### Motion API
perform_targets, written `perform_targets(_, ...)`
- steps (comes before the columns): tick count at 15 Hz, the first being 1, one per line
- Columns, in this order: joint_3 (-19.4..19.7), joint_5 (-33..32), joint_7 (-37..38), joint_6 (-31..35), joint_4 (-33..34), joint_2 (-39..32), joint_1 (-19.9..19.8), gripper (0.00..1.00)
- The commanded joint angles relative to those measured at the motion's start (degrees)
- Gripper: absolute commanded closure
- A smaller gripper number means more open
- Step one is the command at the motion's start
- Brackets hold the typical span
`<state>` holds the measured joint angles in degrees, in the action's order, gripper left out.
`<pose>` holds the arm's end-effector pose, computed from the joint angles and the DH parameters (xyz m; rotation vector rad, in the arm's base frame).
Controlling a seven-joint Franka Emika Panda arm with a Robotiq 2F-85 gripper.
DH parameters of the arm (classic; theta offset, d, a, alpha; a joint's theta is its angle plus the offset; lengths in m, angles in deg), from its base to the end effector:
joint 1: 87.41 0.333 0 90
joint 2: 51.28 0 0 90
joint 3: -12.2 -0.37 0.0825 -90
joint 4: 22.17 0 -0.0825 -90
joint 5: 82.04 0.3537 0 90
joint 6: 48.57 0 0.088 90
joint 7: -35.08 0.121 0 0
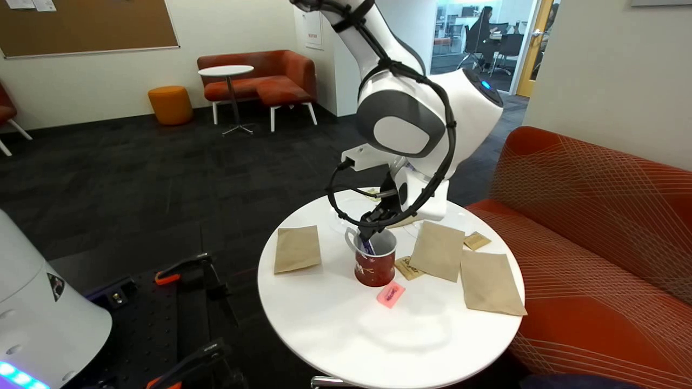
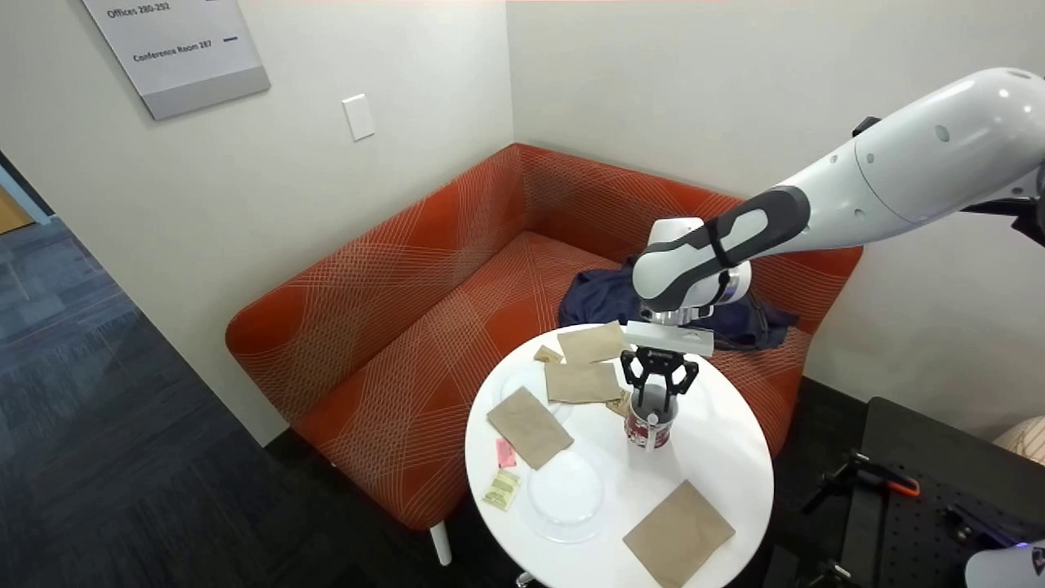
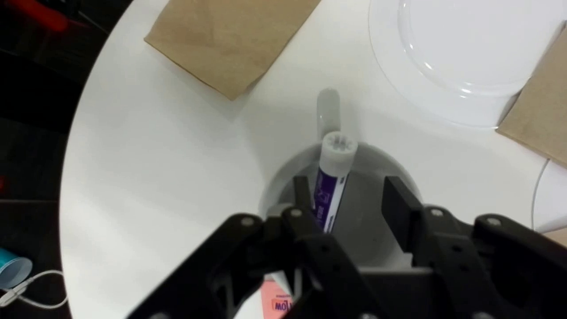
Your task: Take the marker out of the cup and put it on the table
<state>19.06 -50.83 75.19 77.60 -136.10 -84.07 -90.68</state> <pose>0.5739 -0.0755 0.2090 -2.3100 1.7048 0.5875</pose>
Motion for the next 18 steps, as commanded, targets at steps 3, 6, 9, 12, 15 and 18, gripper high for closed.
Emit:
perform_targets(3, -0.1, -0.6, 2.3, 1.5, -0.4, -0.9, 0.2, 0.54)
perform_targets(6, -0.1, -0.7, 2.8, 1.8, 0.2, -2.0, 0.4, 0.55)
perform_targets(9, -0.3, -0.6, 3.1, 2.1, 0.5, -2.7, 0.3, 0.81)
perform_targets(12, -0.4, -0.5, 3.1, 2.4, 0.4, -3.0, 0.3, 1.0)
perform_targets(15, -0.2, -0.6, 3.0, 2.5, -0.2, -2.0, 0.3, 0.95)
perform_targets(18, -0.2, -0.4, 2.2, 1.6, -1.4, 0.0, -0.2, 0.95)
